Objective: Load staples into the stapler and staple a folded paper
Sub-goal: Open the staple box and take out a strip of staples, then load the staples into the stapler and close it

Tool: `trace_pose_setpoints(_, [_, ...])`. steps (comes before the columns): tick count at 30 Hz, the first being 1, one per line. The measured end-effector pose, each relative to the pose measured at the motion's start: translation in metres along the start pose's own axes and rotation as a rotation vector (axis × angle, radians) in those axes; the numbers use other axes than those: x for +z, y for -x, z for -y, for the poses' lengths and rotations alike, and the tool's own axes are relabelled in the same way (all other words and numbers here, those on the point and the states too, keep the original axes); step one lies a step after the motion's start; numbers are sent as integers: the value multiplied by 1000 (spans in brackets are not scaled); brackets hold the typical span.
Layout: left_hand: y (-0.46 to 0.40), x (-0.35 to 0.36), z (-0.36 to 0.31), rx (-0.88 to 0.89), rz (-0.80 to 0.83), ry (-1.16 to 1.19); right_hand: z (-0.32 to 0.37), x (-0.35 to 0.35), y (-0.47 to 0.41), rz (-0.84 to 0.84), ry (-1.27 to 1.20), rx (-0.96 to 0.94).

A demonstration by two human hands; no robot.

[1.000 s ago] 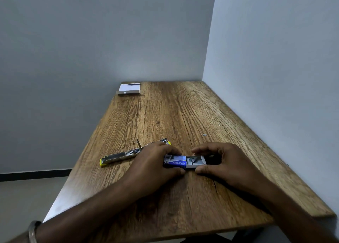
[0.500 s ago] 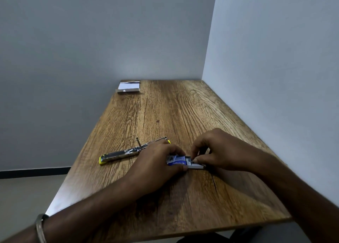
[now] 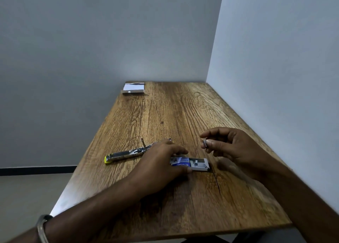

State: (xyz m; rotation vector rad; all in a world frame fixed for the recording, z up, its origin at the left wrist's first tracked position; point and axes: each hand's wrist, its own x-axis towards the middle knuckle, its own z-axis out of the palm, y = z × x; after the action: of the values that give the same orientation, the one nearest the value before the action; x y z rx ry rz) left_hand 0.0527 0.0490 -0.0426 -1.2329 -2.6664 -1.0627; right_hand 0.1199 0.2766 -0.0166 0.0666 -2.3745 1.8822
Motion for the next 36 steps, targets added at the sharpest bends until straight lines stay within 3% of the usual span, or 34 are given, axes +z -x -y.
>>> trace_pose_setpoints(6, [25, -41, 6, 61, -371, 119, -4, -3, 0, -24, -317, 48])
trace_pose_setpoints(9, [33, -70, 30, -72, -485, 166, -2, -2, -2, -59, -388, 48])
trace_pose_setpoints(13, [24, -84, 64, -332, -160, 54, 2, 9, -11, -92, -433, 57])
trace_pose_setpoints(17, [7, -73, 74, -299, 25, -134, 7, 22, -20, -78, -427, 62])
trace_pose_setpoints(29, [2, -56, 69, -164, -67, -158, 6, 49, -34, -106, -295, 65])
trace_pose_setpoints(36, [14, -58, 59, -115, -235, -94, 8, 53, -27, -106, -190, -97])
